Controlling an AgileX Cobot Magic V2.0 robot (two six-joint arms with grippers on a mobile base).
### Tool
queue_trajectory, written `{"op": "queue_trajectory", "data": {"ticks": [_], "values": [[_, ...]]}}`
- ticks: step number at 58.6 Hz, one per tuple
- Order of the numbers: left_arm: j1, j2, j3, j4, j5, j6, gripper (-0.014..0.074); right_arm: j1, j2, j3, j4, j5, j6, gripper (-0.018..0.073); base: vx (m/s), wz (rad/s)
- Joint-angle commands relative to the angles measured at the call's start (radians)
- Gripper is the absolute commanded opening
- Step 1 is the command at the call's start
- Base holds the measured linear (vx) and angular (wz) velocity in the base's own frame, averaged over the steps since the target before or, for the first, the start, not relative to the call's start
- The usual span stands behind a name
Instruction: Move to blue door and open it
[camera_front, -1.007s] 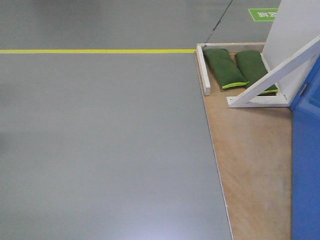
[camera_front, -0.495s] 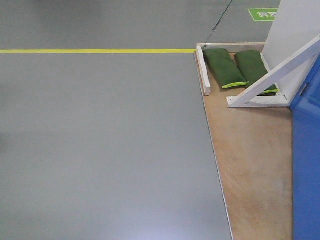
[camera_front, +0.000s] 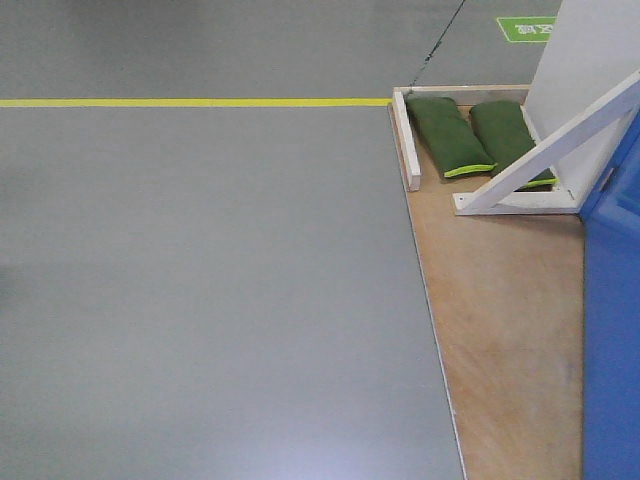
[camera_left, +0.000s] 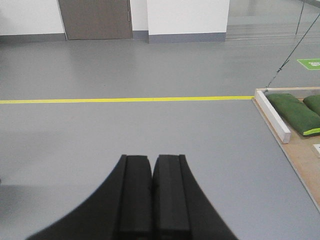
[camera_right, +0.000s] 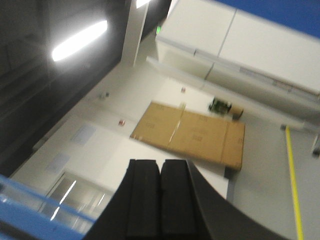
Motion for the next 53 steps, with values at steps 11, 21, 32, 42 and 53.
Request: {"op": "queue_trajectory", "data": {"ticks": [11, 21, 32, 42, 53], "values": [[-0.002, -0.014, -0.027, -0.003, -0.085, -0.007, 0.0073, -0.004, -0.021, -0.058, 0.015, 0.156, -0.006, 0.0008, 0.0, 0.0], [-0.002, -0.014, -0.027, -0.003, -0.085, -0.007, 0.0073, -0.004, -0.025, -0.058, 0.015, 0.298, -0.006, 0.0008, 0.0, 0.0], [-0.002, -0.014, -0.027, -0.003, -0.085, -0.007, 0.0073, -0.004, -0.037, -0.058, 0.036, 0.442, -0.006, 0.0008, 0.0, 0.0], [-0.002, -0.014, -0.027, -0.003, -0.085, -0.007, 0.0073, -0.003, -0.101, -0.058, 0.134, 0.746, -0.005, 0.0008, 0.0, 0.0], [-0.002, -0.014, -0.027, -0.003, -0.085, -0.007, 0.0073, -0.002, -0.134, -0.058, 0.216, 0.86, -0.005, 0.0008, 0.0, 0.0]]}}
